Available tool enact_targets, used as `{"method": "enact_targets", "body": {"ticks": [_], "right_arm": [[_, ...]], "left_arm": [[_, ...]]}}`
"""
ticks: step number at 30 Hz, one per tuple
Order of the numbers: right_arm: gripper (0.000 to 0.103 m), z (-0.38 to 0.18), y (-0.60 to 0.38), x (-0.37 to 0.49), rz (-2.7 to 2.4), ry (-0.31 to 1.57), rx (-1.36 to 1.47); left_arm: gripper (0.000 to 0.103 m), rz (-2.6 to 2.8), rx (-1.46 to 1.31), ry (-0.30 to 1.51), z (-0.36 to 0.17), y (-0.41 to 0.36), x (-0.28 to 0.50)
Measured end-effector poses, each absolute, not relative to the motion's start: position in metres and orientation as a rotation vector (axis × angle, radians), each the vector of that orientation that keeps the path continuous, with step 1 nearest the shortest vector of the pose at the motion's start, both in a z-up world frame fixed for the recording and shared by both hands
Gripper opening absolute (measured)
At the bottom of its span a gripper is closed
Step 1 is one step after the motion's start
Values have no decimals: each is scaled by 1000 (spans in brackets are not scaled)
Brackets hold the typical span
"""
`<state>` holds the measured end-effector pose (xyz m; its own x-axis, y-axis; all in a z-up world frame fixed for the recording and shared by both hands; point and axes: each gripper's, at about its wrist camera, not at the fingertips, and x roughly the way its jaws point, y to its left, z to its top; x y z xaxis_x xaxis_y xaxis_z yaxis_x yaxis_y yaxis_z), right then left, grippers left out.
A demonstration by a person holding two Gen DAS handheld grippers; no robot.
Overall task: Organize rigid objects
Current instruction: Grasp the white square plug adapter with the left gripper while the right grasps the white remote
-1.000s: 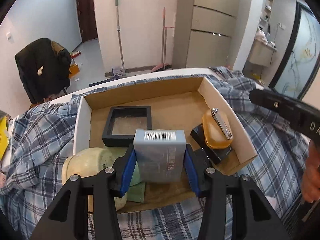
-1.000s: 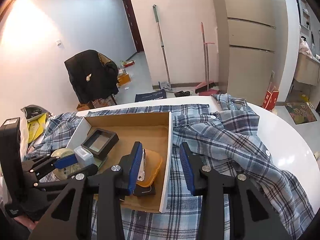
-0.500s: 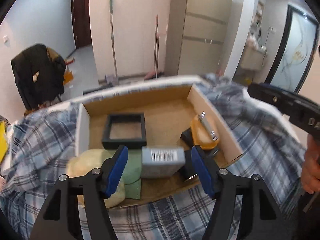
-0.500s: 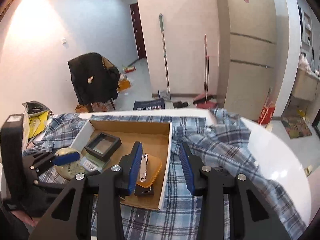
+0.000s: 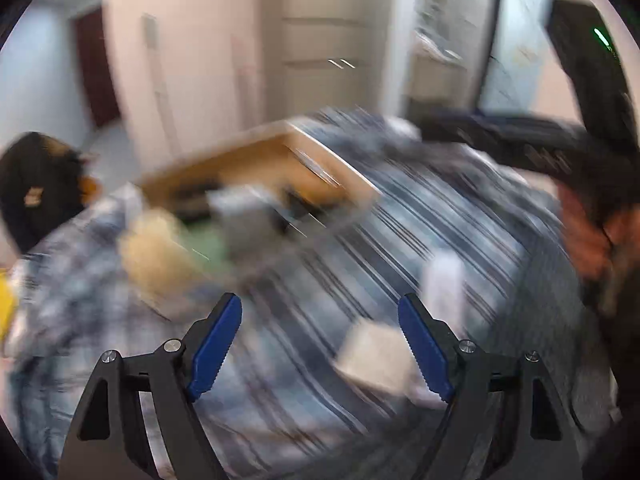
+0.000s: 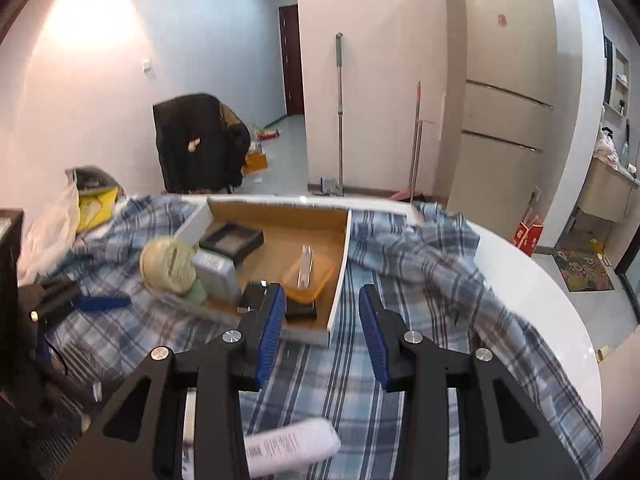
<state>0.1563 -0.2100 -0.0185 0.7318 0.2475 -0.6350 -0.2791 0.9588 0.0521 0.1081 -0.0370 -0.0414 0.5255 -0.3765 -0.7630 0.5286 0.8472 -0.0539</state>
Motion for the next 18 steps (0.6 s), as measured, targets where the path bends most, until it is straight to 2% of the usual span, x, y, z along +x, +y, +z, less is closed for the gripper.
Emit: {"method": "enact_targets", "body": {"ticks": [9,16,18], "right_arm": [[37,-39,-213,139,294,754,-27],[37,-55,-217,131,288,800,-18],[37,-61,-219,132,286,815,-19]], "left_arm": [[82,-619,246,918,-59,-51,107],[82,-656,296,1053,-89,-70,110],[74,-663,279,1051,-90,-70,111]]}}
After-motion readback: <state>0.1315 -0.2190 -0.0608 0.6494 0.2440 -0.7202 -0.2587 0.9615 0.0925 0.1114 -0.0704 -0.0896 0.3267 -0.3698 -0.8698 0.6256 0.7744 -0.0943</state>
